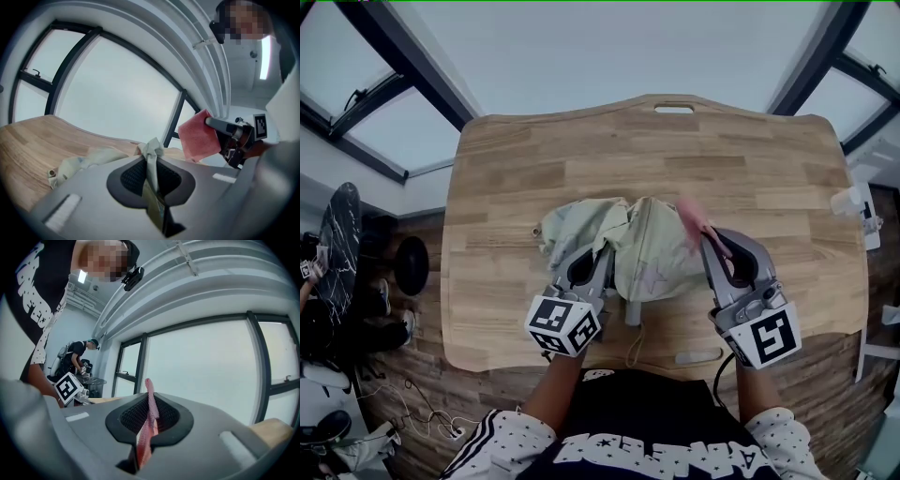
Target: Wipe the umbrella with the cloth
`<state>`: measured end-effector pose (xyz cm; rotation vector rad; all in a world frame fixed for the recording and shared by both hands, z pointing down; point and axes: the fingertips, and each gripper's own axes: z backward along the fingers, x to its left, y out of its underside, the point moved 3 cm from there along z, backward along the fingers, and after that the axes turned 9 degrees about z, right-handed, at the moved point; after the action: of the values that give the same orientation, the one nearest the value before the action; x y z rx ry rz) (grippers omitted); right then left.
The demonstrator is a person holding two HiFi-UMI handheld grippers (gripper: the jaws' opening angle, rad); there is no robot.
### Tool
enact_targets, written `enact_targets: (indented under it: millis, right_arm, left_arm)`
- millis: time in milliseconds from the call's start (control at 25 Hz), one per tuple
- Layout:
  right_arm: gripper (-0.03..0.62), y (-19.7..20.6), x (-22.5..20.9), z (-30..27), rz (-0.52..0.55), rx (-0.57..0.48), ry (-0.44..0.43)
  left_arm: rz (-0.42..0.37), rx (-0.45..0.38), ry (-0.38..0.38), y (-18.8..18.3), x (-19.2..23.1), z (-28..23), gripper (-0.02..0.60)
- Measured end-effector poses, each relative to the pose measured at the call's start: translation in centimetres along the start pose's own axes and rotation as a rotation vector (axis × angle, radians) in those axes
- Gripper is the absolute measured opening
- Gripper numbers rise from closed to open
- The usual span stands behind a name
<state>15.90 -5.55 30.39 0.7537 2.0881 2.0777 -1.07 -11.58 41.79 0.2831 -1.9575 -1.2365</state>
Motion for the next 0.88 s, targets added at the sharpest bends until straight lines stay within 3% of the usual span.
enact_targets:
  millis: [280,520,880]
  right_arm:
    - [0.026,0.7,2.0,-4.8,0.161,0.065,-0.068]
    - [0.026,3.9,5.5,-8.4,0.174,0.121,-0.185]
    - [0.026,7.1,9.6,-9.4,0.152,0.18,-0.322]
  left_arm:
    - [0.039,-0.006,0.02,0.0,1.4,0.6,0.019]
    - [0.065,0.011,0.009,0.2,2.7,1.2,0.047]
    - [0.113,0.011,0.012,0.0,4.7,2.5,0.063]
